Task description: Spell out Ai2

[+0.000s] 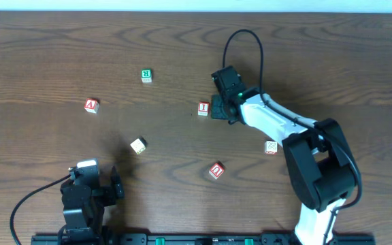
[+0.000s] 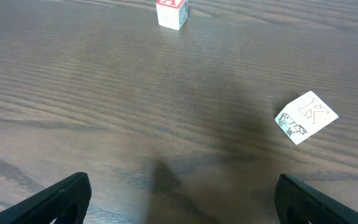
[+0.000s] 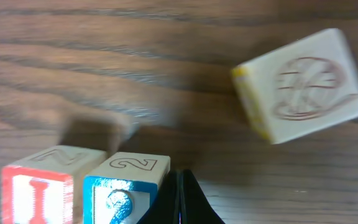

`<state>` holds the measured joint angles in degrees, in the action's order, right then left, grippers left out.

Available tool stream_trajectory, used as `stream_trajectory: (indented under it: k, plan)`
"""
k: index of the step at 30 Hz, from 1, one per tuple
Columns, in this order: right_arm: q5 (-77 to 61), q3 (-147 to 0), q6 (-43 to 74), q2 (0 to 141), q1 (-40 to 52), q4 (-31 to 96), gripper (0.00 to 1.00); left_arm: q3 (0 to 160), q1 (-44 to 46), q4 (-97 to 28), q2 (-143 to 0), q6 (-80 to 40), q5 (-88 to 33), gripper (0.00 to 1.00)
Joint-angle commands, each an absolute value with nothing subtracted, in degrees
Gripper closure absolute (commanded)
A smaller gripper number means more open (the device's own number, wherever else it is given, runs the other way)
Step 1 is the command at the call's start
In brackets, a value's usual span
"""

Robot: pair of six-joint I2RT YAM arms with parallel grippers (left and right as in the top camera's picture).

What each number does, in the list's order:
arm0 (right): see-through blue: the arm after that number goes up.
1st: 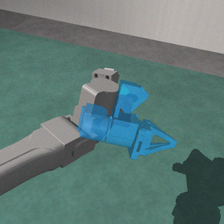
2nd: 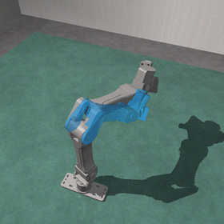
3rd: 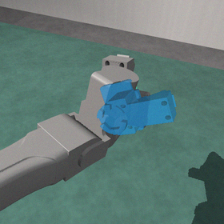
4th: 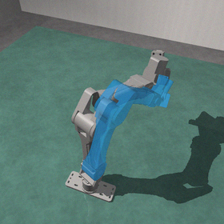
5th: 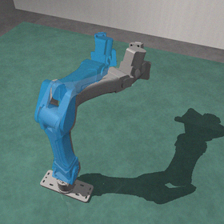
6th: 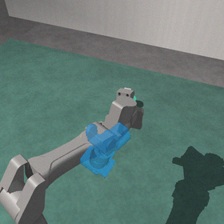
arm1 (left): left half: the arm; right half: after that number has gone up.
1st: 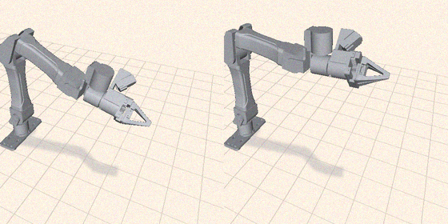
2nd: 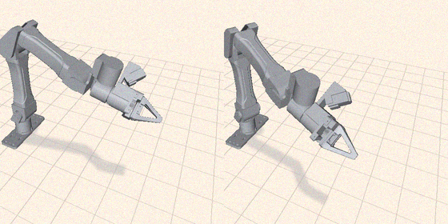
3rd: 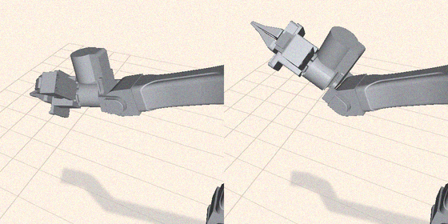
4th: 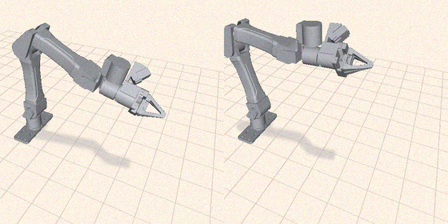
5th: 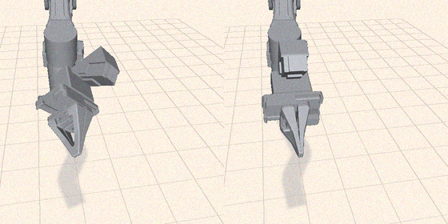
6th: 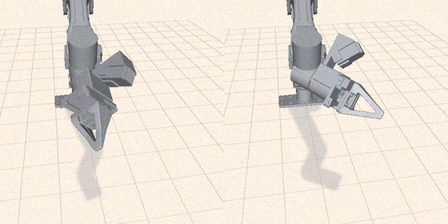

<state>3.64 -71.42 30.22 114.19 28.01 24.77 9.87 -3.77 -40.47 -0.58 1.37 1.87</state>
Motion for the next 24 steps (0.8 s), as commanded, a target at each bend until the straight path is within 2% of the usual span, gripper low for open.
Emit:
stream_trajectory:
  k: [1,14,20,24]
  plan:
    - [3.81,-71.18,31.24,114.5,29.08,24.4,0.98,9.19,-4.1,-41.85,-0.36,1.76,1.89,0.05]
    - [9.93,-72.4,31.16,114.32,28.47,26.74,0.98,9.19,-4.1,-41.85,-0.36,1.74,1.89,0.05]
    - [10.52,-85.43,25.47,109.1,24.71,41.85,0.99,9.19,-4.1,-41.85,-0.36,1.74,1.89,0.05]
    - [10.02,-93.73,20.23,97.6,23.75,53.47,0.99,9.19,-4.1,-41.85,-0.36,1.74,1.89,0.05]
